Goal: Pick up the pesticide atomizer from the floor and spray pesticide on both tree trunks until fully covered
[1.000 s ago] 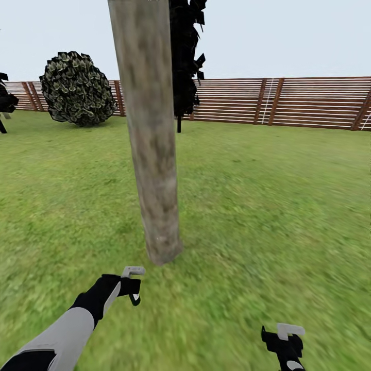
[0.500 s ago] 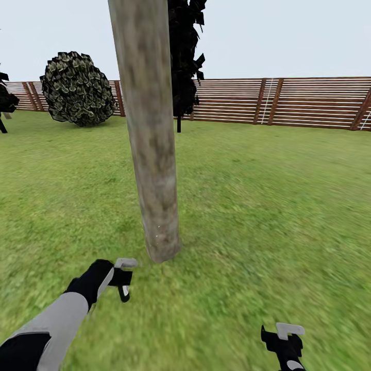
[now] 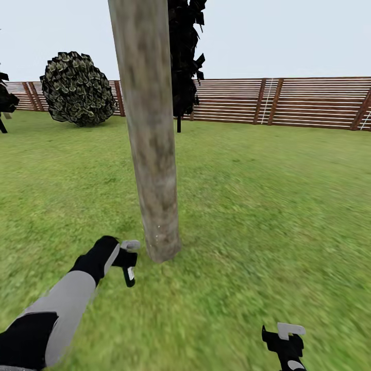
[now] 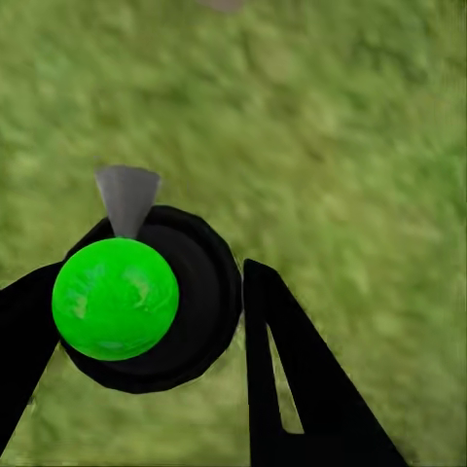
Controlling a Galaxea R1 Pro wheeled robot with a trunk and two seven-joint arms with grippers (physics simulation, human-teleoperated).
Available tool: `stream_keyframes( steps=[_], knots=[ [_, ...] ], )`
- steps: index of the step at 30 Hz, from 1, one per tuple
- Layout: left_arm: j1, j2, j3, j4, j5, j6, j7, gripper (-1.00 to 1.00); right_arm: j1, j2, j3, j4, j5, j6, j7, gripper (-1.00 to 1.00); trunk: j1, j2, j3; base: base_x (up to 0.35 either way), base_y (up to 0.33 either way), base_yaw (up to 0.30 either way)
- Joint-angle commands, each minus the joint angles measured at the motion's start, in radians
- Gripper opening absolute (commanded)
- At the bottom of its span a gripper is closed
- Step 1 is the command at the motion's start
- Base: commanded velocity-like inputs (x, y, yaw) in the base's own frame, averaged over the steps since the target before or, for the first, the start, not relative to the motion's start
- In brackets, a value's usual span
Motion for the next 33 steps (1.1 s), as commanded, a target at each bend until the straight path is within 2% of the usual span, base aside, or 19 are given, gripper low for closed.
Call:
stream_keyframes(
  steps=[1,3,4,7,9,11,13,15,16,17,19,21,24,26,33],
  knots=[
    [-0.001,0.019,0.002,-0.007,0.008,0.009,-0.009,-1.00,0.000,0.000,0.009,0.000,-0.008,-0.002,-0.003,1.00,0.000,0.000,-0.001,0.000,0.000,0.000],
    [-0.002,0.034,0.002,-0.019,0.008,0.015,-0.010,-1.00,0.000,0.000,0.009,0.000,-0.008,-0.002,-0.003,1.00,0.000,0.000,-0.001,-0.105,0.000,0.000],
    [-0.003,0.025,0.002,-0.026,0.008,0.018,-0.010,-1.00,0.000,0.000,0.009,0.000,-0.008,-0.002,-0.003,1.00,0.000,0.000,-0.001,-0.259,0.000,0.000],
    [-0.004,-0.014,0.000,-0.053,0.008,0.020,-0.010,-1.00,0.000,0.000,0.009,0.000,-0.008,-0.002,-0.003,1.00,0.000,0.000,-0.001,-0.137,0.000,0.000],
    [-0.007,-0.061,-0.004,-0.094,0.006,0.021,-0.009,-1.00,0.000,0.000,0.009,0.000,-0.008,-0.002,-0.003,1.00,0.000,0.000,-0.001,-0.032,0.000,0.000],
    [-0.034,-0.080,-0.016,-0.127,0.005,0.060,-0.008,-1.00,0.000,-0.001,0.009,0.000,-0.008,-0.002,-0.003,1.00,0.000,0.000,-0.001,-0.008,0.000,0.000],
    [-0.062,-0.079,-0.019,-0.137,0.004,0.106,-0.008,-1.00,0.000,0.000,0.009,0.000,-0.008,-0.002,-0.003,1.00,0.000,0.000,-0.001,-0.003,0.000,0.000],
    [-0.091,-0.027,-0.020,-0.144,0.003,0.135,-0.009,-1.00,0.000,0.001,0.009,0.000,-0.008,-0.002,-0.003,1.00,0.000,0.000,-0.001,0.000,0.000,0.171],
    [-0.095,0.013,-0.018,-0.144,0.007,0.140,-0.010,-1.00,0.000,0.002,0.010,0.000,-0.008,-0.002,-0.003,1.00,0.000,0.000,-0.001,0.000,0.000,0.234],
    [-0.096,0.038,-0.017,-0.144,0.010,0.142,-0.010,-1.00,0.000,0.003,0.010,0.000,-0.008,-0.002,-0.003,1.00,0.000,0.000,-0.001,0.000,0.000,0.249],
    [-0.095,0.070,-0.019,-0.144,0.013,0.144,-0.013,-1.00,0.000,0.003,0.010,0.000,-0.008,-0.002,-0.003,1.00,0.000,0.000,-0.001,0.000,0.000,0.242],
    [-0.094,0.068,-0.021,-0.145,0.013,0.144,-0.014,-1.00,0.000,0.003,0.010,0.000,-0.008,-0.002,-0.003,1.00,0.000,0.000,-0.001,0.000,0.000,0.098],
    [-0.091,0.019,-0.028,-0.145,0.011,0.142,-0.014,-1.00,0.000,0.004,0.010,0.000,-0.008,-0.002,-0.003,1.00,0.000,0.000,-0.001,0.048,-0.038,0.023],
    [-0.090,0.001,-0.029,-0.145,0.011,0.142,-0.014,-1.00,0.000,0.003,0.009,0.000,-0.008,-0.002,-0.003,1.00,0.000,0.000,-0.001,0.152,-0.169,0.004],
    [-0.085,-0.008,-0.029,-0.145,0.009,0.142,-0.015,-1.00,0.000,0.000,0.009,0.000,-0.008,-0.002,-0.003,1.00,0.000,0.000,-0.001,0.044,-0.257,0.000]
  ],
)
